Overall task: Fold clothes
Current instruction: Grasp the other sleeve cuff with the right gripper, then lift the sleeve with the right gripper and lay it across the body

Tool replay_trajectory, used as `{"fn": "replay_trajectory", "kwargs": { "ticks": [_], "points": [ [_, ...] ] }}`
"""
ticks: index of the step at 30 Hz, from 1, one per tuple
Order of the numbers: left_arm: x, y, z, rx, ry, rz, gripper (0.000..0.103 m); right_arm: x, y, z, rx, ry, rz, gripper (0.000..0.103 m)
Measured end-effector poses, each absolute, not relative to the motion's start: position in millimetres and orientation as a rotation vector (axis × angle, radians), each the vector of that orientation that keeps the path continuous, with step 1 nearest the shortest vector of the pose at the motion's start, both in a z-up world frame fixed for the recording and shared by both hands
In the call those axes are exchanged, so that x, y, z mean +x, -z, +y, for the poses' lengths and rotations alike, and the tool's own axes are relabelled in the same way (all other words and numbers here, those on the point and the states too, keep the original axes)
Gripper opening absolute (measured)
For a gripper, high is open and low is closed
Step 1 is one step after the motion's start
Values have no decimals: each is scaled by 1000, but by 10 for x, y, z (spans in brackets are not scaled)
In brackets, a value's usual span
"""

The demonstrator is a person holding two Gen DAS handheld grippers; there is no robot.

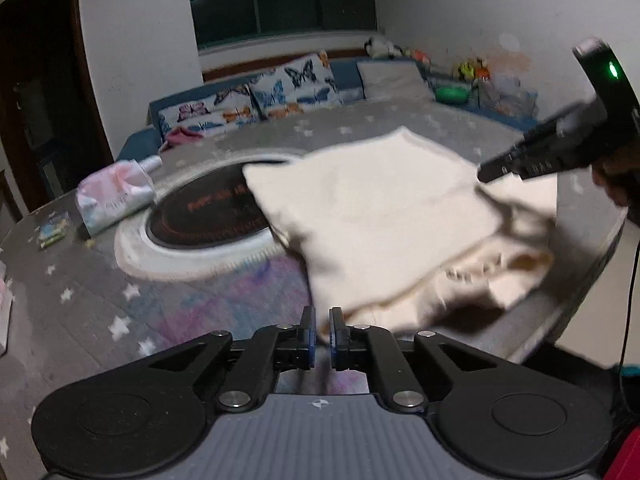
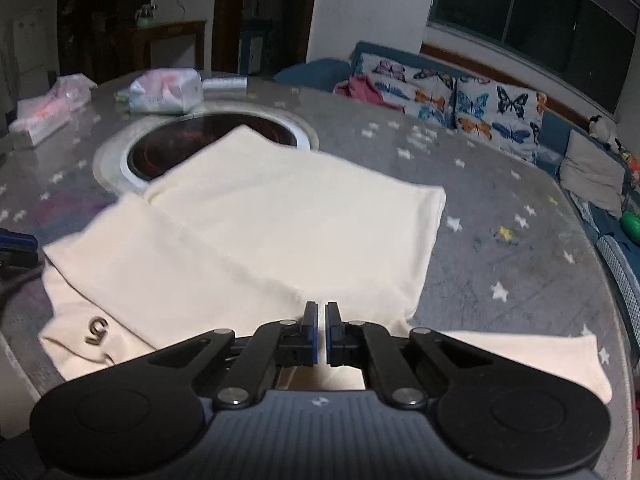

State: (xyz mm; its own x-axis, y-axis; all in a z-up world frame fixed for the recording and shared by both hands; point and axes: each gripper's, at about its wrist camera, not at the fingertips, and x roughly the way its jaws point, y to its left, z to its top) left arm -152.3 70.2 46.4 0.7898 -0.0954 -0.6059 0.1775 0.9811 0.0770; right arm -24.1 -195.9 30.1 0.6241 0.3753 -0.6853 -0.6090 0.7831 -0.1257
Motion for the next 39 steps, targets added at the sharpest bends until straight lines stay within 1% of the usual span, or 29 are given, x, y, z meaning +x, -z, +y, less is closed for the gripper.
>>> {"fn": "replay_trajectory", "kwargs": {
  "ticks": [5,12,18,23,24,29,34,36,38,39],
  "points": [
    [-1187,-598,779,29,166,625,8,-284,-313,-1875,-343,-645,692,7],
    [-651,-390,679,-8,164,654,8,-300,-134,-1868,-314,-663,752,7],
    [-565,-242,722,-17,143,695,10,-338,-128,-1984,-286,-656,759,7],
    [-588,-315,669,-20,133,685,12,-333,-159,-2109,-248,-635,747,8],
    [-595,-341,644,-19,140,678,12,-324,-179,-2170,-237,-614,742,10],
    [-602,-448,425,-2,190,650,21,-253,-255,-2542,-171,-483,723,12],
    [-571,-471,197,16,235,644,29,-109,-236,-3040,-93,-289,720,18],
    [-548,-470,118,16,248,650,30,-51,-221,-3240,-67,-214,717,19],
    [-541,-464,42,20,261,653,31,20,-201,-3418,-50,-147,711,22],
    [-542,-462,8,24,265,654,34,56,-190,-3505,-41,-115,707,27]
  ]
}}
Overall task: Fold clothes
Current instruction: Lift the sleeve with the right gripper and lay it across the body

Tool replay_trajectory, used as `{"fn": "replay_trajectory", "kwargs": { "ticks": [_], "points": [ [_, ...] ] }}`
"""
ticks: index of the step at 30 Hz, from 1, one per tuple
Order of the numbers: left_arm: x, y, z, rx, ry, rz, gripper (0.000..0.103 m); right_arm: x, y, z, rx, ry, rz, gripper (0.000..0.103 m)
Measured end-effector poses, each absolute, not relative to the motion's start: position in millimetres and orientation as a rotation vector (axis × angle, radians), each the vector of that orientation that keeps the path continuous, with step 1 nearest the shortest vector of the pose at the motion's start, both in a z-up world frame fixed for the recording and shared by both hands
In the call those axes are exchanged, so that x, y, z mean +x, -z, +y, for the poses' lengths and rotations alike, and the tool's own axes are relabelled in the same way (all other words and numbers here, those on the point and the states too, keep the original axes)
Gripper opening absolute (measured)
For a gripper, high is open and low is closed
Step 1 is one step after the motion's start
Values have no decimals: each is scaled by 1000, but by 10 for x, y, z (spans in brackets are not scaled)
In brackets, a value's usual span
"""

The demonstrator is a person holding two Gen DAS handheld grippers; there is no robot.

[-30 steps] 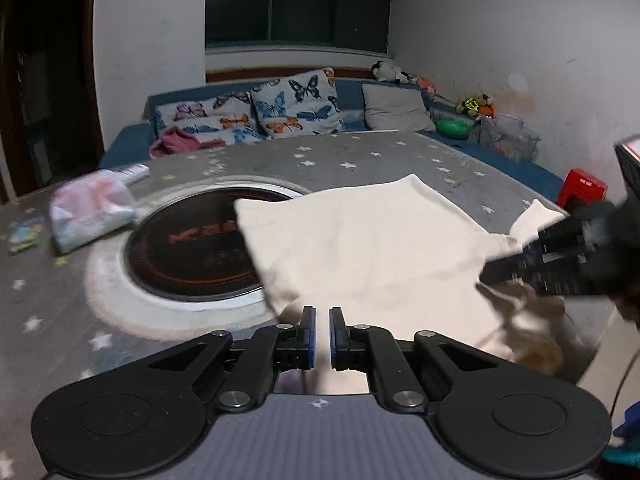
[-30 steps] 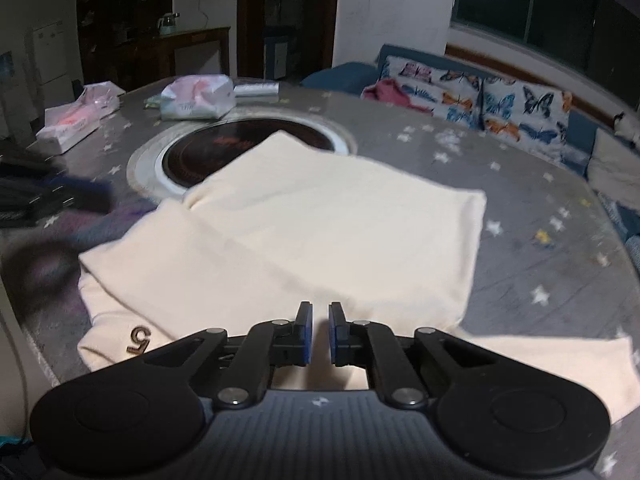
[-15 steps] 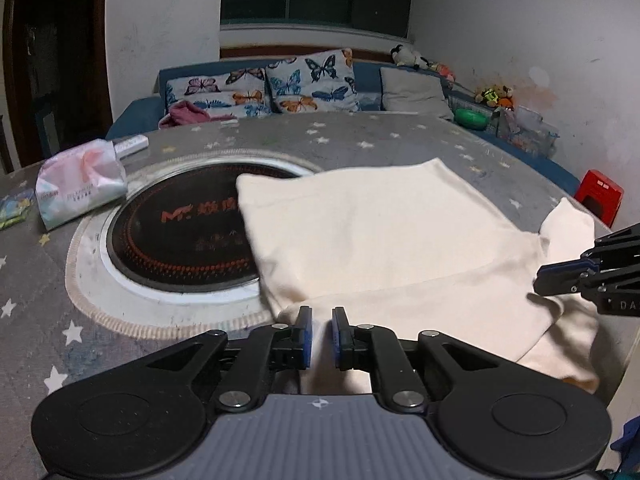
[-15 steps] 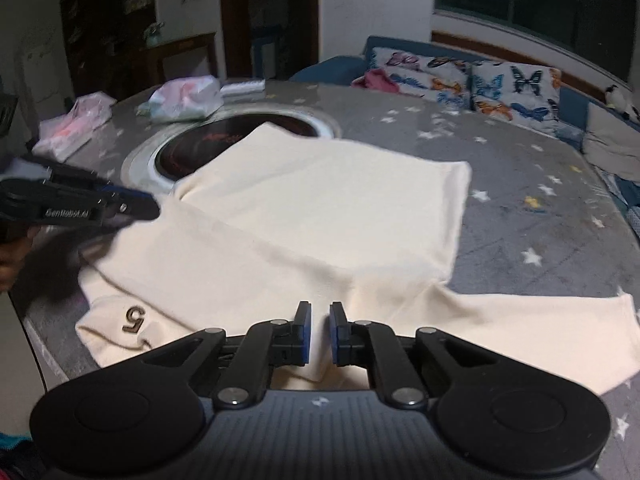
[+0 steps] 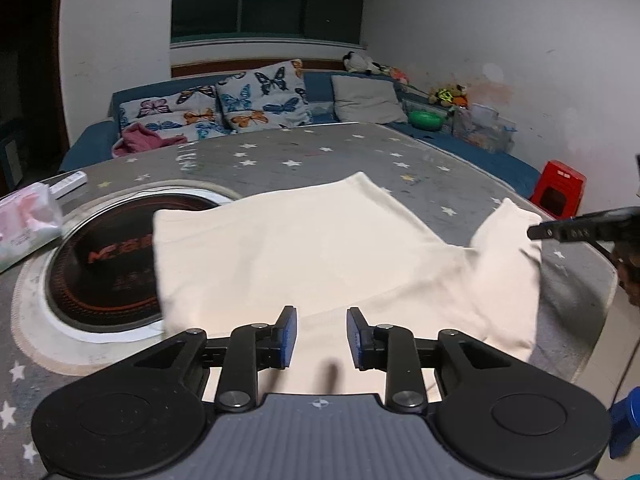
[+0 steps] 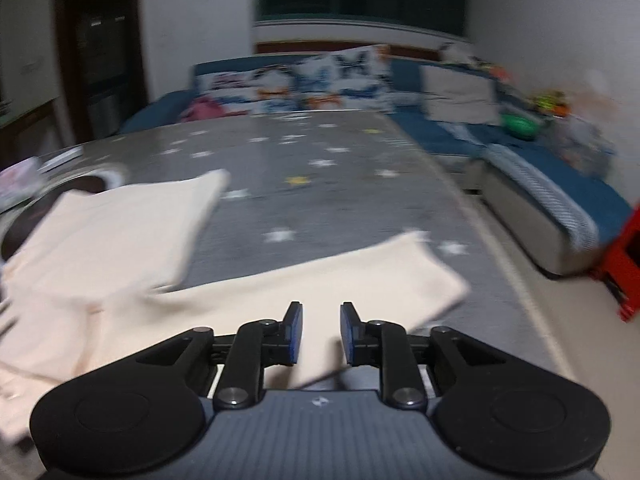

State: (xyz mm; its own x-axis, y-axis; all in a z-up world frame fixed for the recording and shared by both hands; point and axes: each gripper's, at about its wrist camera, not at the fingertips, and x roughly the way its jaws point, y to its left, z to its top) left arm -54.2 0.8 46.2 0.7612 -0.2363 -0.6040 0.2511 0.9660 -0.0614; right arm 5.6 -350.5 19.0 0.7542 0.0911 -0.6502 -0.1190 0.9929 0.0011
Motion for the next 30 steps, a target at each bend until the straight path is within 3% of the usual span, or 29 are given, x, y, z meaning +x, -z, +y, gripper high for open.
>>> {"fn": "replay_trajectory", "kwargs": {
  "ticks": [2,15,17,20,30],
  "points": [
    [-544,-461,-60,31,275,655,38,120,-155,-3630,-22,-62,700,35],
    [-485,-445,-390,78,321,678,47,383,91,-4106,107,83,680,35],
    [-478,-445,-439,84,328,677,48,404,91,-4095,103,73,676,31],
    [-466,-432,-502,90,334,682,49,397,85,-4093,112,58,670,11],
    [-427,-360,-728,130,376,689,53,39,-389,-4065,103,-7,528,8]
  ]
}}
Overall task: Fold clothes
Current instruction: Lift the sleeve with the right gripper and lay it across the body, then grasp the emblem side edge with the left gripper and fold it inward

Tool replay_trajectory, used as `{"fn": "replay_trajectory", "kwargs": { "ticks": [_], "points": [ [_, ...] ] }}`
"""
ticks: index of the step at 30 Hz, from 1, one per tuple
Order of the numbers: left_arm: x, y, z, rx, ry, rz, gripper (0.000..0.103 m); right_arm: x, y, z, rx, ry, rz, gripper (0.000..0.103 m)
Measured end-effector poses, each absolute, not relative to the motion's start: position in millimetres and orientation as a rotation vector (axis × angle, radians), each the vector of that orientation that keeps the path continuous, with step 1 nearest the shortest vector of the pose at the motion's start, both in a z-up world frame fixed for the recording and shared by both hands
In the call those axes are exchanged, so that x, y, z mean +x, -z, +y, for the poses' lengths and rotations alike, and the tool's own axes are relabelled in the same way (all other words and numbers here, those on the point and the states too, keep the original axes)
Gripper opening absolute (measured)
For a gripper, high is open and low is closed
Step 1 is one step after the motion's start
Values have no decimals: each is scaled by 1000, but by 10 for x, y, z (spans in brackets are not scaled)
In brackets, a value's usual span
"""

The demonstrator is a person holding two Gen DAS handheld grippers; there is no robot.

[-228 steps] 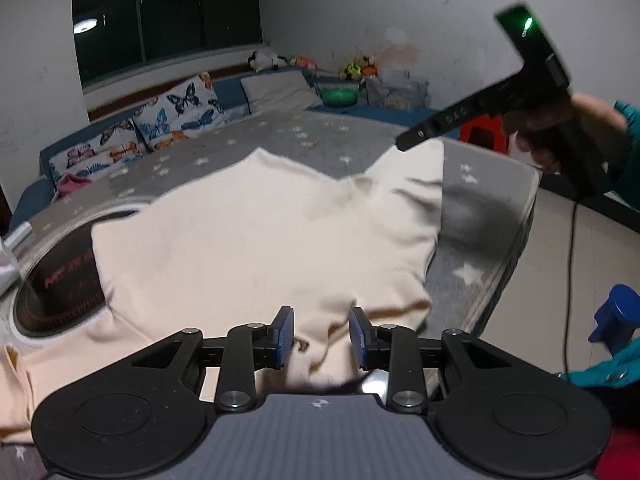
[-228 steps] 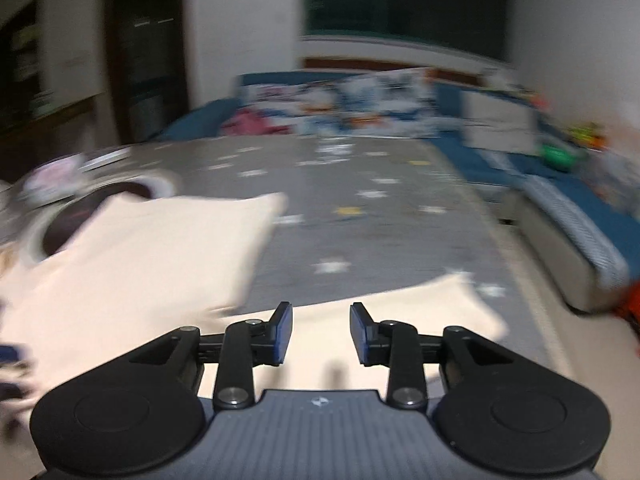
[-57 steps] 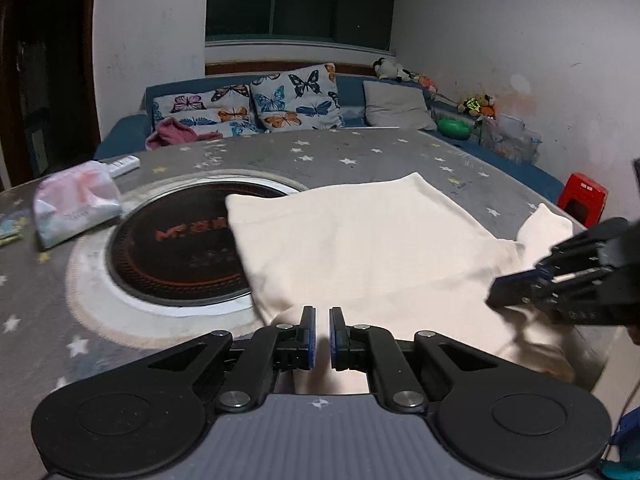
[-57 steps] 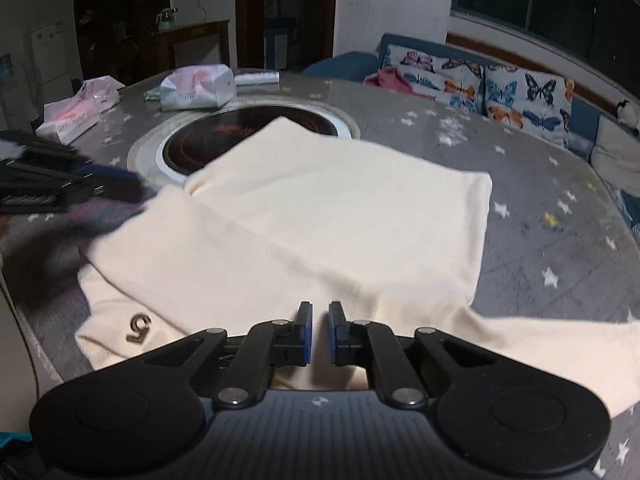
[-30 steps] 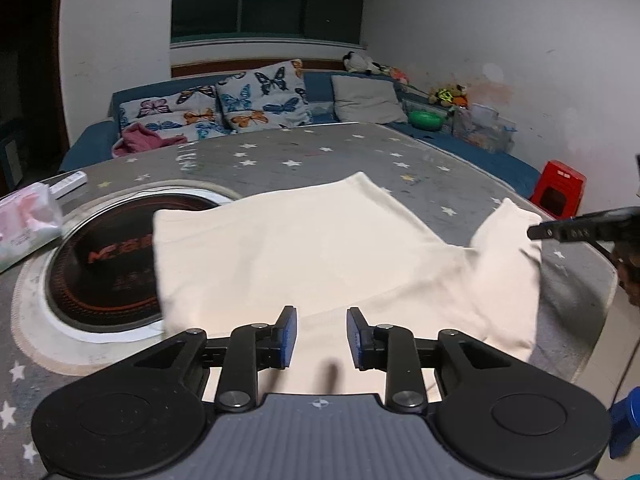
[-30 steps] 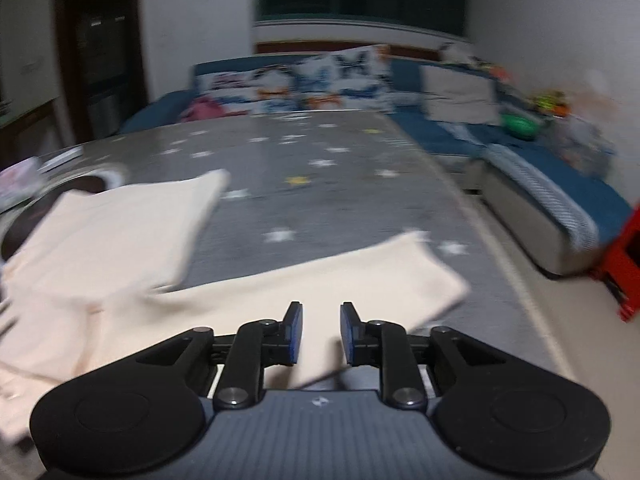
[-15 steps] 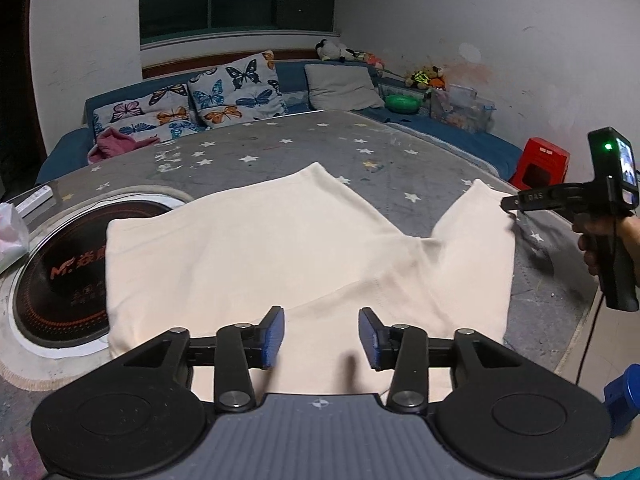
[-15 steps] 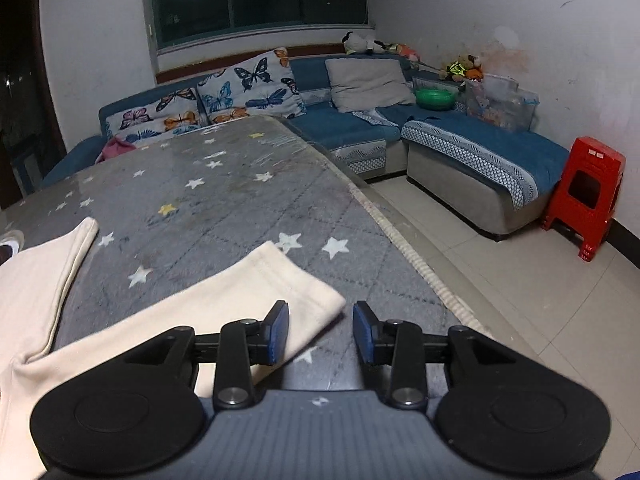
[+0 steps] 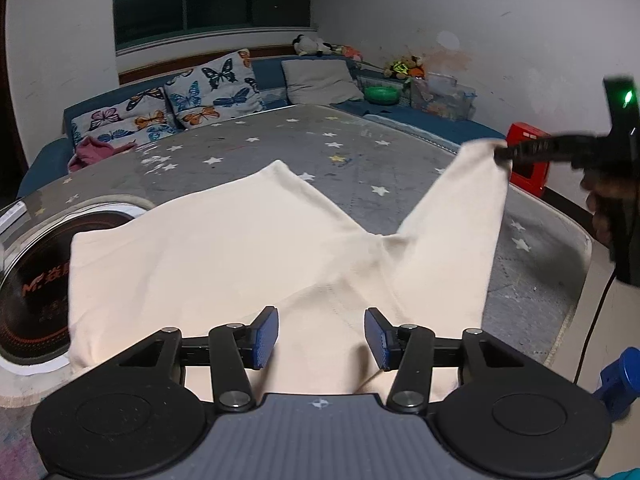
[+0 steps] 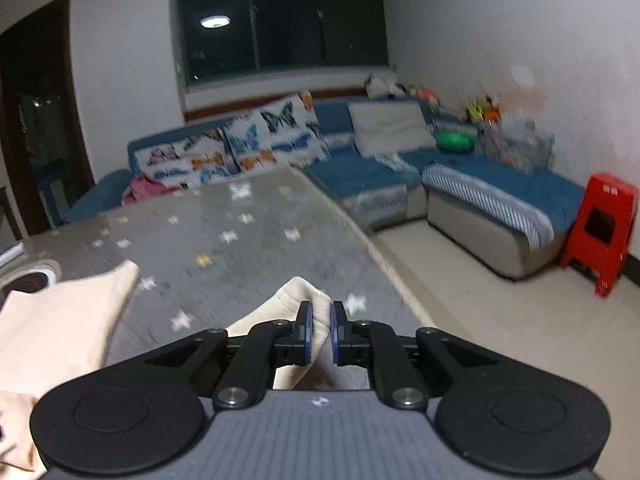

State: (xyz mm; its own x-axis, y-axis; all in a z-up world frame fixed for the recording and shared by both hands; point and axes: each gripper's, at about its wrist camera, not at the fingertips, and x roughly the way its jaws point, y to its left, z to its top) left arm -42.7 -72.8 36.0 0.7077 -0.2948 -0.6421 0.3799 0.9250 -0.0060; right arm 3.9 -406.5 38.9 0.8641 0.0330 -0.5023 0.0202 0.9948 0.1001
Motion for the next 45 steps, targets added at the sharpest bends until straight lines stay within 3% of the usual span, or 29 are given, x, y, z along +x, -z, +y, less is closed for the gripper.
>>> {"fn": "replay_trajectory", "kwargs": {
  "ticks": [6,9,11,13,19,36,42,45],
  "points": [
    [-410,-260,-825,168,375,701,57,-122,-697,-3839,83,-121,482,8],
    [-447,-334,-728,142,351,668,71,-219,-907,-3657,59,-202,448,8],
    [-485,-400,-620,121,327,643,75,-269,-1019,-3525,47,-257,434,8],
    [-536,-458,-479,101,295,622,88,-316,-1136,-3350,41,-328,431,8],
    [-711,-606,-32,52,174,564,103,-407,-1287,-2798,10,-505,432,8],
    [-1079,-743,761,-92,34,528,103,-543,-1020,-1369,-130,-809,538,6],
    [-1007,-656,375,-36,147,549,103,-453,-1022,-1631,-148,-701,536,20],
    [-941,-608,137,-1,198,564,102,-434,-1026,-1803,-156,-643,537,37]
  ]
}}
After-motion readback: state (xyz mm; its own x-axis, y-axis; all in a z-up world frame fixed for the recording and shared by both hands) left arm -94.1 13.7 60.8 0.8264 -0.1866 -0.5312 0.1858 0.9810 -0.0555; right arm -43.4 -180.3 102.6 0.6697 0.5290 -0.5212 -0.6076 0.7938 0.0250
